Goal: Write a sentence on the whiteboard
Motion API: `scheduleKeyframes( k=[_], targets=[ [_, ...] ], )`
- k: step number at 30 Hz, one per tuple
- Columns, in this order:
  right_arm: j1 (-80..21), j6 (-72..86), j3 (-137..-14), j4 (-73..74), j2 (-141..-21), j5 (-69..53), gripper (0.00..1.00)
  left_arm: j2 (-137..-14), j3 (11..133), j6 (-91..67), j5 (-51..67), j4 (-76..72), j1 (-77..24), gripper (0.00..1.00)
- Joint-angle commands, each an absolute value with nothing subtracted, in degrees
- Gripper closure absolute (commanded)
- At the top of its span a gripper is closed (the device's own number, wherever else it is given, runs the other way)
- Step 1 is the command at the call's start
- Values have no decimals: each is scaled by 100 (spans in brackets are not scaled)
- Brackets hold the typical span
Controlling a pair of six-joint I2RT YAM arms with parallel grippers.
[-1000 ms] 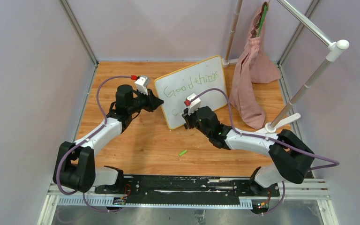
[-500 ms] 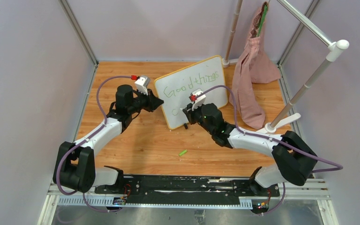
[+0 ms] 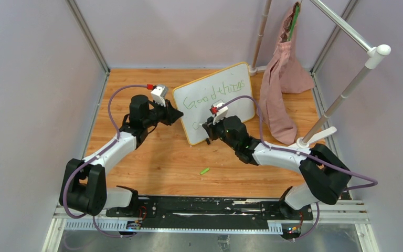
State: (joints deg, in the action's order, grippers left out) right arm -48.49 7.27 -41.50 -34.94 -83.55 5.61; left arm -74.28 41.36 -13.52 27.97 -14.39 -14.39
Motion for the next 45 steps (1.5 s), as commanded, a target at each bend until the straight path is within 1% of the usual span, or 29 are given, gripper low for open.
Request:
scheduleKeyframes(
  k=[1,13,30,45],
  targets=[
    [-4790,850,-4288,-3678,-8436,595,100,-7401,4140,-817,2224,-1169,-1422,100],
    [-4749,846,-4315,-3802,-8442,712,100,-7416,4140,-817,2224,-1168,-1424,100],
    [-4737,993,-4239,-3532,-8610,342,100,-7400,4147,-817,2219,-1170,-1424,100],
    [-4638,948,-4204,-2983,-8464,793,100,-7400,4133,-809,2224,-1169,-1433,100]
  ],
)
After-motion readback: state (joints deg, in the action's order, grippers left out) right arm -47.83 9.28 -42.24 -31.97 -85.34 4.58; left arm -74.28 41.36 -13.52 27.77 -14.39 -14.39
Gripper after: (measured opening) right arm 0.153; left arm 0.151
